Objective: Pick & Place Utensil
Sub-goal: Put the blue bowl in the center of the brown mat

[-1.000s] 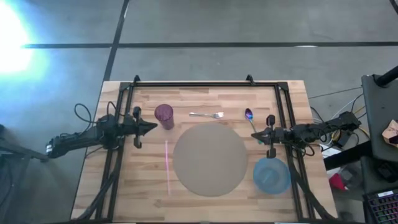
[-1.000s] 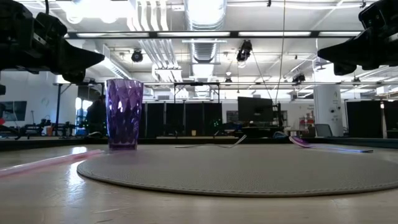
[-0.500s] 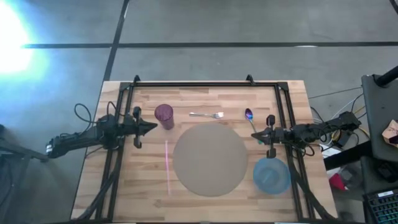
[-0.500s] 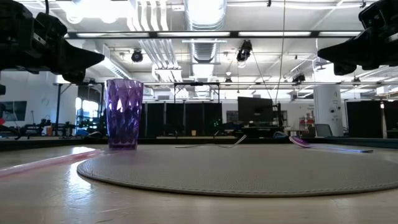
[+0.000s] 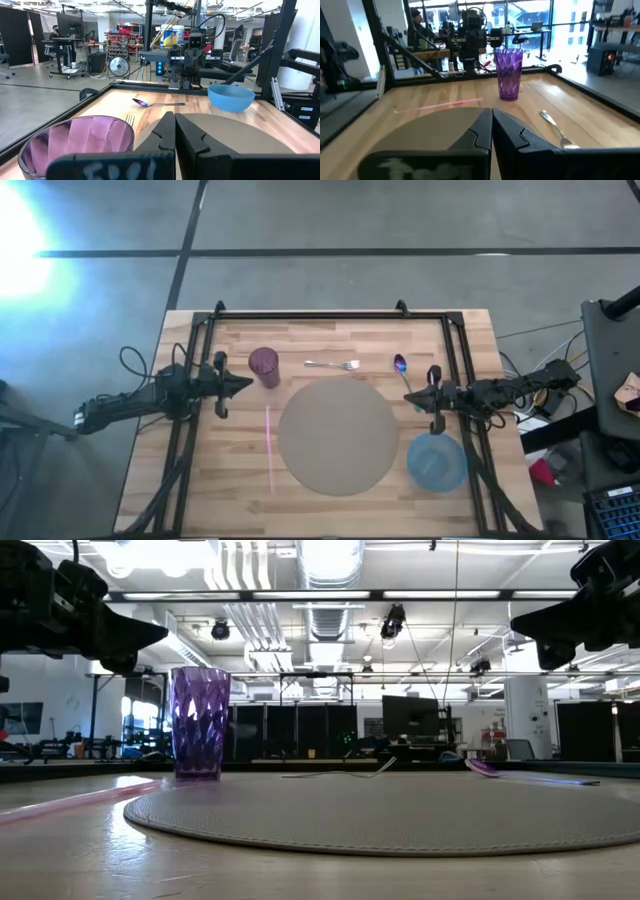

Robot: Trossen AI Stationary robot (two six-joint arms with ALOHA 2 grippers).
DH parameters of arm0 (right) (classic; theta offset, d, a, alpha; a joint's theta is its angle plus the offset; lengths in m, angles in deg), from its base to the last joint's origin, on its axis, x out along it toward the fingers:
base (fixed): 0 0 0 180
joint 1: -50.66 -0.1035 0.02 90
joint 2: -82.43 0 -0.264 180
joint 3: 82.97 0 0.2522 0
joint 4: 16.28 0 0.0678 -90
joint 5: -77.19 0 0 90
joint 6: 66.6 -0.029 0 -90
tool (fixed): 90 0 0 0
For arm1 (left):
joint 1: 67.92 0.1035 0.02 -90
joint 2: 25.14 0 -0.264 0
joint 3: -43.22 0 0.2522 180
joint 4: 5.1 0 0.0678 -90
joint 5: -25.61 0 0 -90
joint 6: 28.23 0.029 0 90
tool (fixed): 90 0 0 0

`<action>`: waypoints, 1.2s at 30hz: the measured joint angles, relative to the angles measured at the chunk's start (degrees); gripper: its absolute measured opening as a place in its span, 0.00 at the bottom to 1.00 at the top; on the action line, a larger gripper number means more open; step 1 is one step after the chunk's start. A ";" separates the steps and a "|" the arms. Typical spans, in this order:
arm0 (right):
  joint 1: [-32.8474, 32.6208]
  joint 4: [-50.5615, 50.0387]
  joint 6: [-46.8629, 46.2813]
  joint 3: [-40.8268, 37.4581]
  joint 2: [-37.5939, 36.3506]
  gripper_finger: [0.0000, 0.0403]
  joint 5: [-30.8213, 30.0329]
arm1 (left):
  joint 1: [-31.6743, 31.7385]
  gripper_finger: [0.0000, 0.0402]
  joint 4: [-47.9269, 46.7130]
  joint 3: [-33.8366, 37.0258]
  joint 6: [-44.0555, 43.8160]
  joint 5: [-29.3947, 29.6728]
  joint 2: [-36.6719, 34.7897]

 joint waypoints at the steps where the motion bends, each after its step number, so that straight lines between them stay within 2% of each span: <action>1: 0.00 0.01 -0.93 0.00 0.00 0.02 0.00 | 0.01 0.00 0.00 0.00 -0.01 0.00 -0.01; 20: -0.01 3.09 -1.88 0.00 -0.02 0.04 -0.09 | -0.01 0.00 0.00 0.00 -0.31 -0.02 0.01; 31: -0.02 6.79 -1.47 0.11 -0.01 0.29 -1.12 | -0.01 0.00 -0.09 0.00 -0.97 0.00 0.01; 36: 0.01 2.36 0.79 5.07 0.02 0.38 -3.84 | -0.01 0.00 -0.13 0.00 -0.89 0.00 -0.01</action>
